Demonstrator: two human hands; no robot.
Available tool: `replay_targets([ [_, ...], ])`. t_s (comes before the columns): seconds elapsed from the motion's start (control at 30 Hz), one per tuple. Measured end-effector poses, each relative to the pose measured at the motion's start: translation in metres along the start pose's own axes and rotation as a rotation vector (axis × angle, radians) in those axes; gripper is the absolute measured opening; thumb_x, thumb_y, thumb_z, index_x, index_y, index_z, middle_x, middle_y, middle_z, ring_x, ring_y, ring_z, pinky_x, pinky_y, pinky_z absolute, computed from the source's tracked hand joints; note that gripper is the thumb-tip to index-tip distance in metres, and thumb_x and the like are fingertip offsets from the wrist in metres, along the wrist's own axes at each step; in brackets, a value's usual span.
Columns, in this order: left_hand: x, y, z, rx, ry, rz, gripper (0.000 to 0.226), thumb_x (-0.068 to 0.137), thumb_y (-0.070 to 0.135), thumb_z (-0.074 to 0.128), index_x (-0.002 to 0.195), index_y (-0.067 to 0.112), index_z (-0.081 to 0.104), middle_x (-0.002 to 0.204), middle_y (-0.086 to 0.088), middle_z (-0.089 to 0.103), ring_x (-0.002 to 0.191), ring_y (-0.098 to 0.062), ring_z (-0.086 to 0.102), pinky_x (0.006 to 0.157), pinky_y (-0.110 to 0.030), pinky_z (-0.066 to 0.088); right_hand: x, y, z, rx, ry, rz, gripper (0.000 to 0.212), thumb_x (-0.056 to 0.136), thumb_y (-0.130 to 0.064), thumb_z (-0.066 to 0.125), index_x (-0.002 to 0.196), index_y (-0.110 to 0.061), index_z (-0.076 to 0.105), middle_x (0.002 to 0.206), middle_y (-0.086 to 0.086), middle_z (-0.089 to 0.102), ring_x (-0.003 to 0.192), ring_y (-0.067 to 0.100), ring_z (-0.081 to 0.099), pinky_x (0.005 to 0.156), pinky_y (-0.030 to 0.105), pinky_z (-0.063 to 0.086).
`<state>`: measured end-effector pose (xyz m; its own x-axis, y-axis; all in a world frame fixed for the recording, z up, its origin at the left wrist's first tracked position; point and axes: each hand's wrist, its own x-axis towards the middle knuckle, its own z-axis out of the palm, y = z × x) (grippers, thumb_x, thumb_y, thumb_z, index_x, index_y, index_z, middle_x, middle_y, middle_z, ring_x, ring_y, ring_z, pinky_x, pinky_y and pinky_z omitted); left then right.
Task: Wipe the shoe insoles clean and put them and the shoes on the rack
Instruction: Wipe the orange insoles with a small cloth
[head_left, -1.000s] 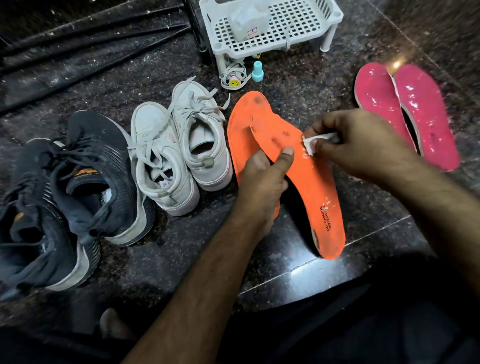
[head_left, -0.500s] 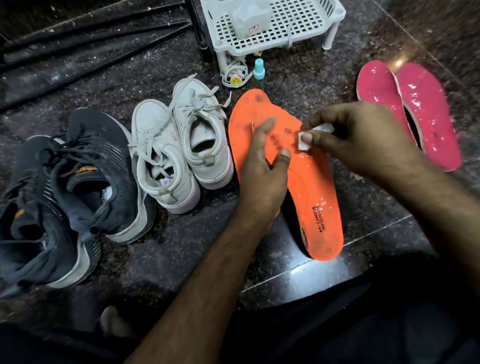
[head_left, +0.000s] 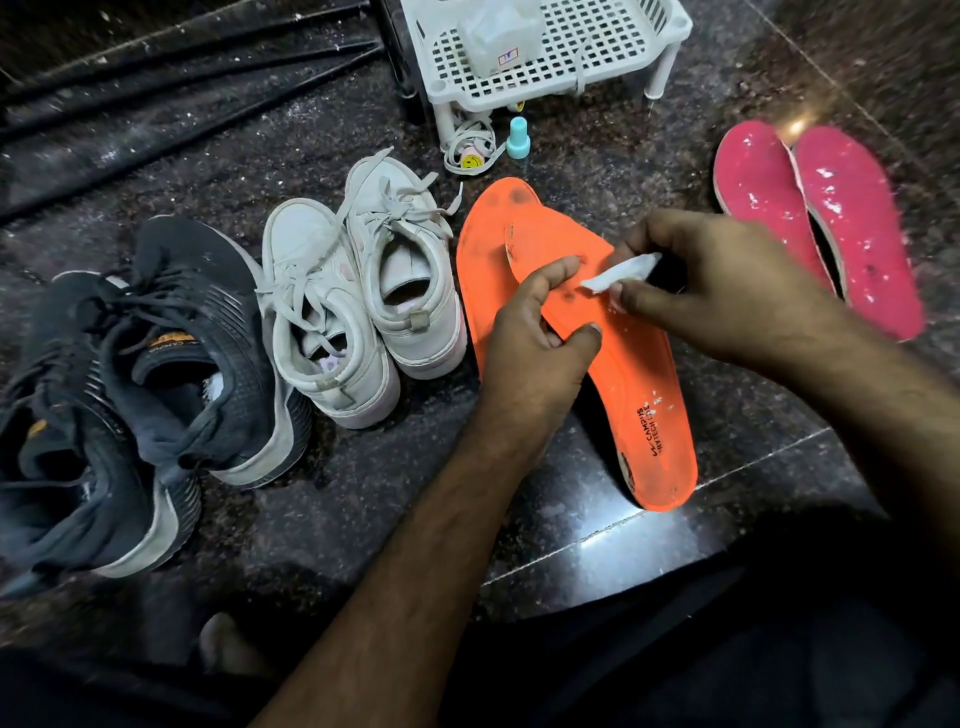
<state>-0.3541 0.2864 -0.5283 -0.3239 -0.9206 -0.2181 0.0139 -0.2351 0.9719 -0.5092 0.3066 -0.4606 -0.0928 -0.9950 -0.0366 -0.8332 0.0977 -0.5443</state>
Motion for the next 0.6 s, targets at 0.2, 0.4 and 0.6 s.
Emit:
replay_targets([
  [0.2, 0.003, -0.003, -0.001, 0.015, 0.016, 0.0, 0.053, 0.08, 0.012, 0.07, 0.13, 0.027, 0.061, 0.11, -0.009, 0.074, 0.074, -0.027, 0.049, 0.066, -0.063, 0.051, 0.002, -0.002, 0.006, 0.014, -0.035, -0.01, 0.015, 0.08, -0.03, 0.075, 0.095, -0.028, 0.072, 0.077, -0.005, 0.069, 0.072, 0.013, 0.062, 0.064, 0.027, 0.042],
  [0.4, 0.003, -0.004, -0.002, 0.027, 0.005, 0.002, 0.056, 0.078, 0.004, 0.066, 0.129, 0.026, 0.061, 0.094, -0.017, 0.071, 0.067, -0.024, 0.047, 0.062, -0.057, 0.051, 0.007, 0.006, -0.002, 0.056, 0.095, 0.069, 0.013, 0.082, -0.03, 0.075, 0.091, -0.023, 0.068, 0.067, -0.009, 0.061, 0.059, 0.006, 0.054, 0.057, 0.024, 0.037],
  [0.6, 0.001, -0.002, -0.002, -0.02, 0.013, -0.028, 0.055, 0.083, -0.009, 0.064, 0.131, 0.018, 0.06, 0.099, -0.007, 0.072, 0.076, -0.023, 0.056, 0.074, -0.057, 0.055, 0.007, 0.01, 0.002, -0.08, 0.13, 0.096, 0.015, 0.082, -0.031, 0.074, 0.093, -0.025, 0.067, 0.074, -0.008, 0.064, 0.064, 0.009, 0.054, 0.057, 0.025, 0.034],
])
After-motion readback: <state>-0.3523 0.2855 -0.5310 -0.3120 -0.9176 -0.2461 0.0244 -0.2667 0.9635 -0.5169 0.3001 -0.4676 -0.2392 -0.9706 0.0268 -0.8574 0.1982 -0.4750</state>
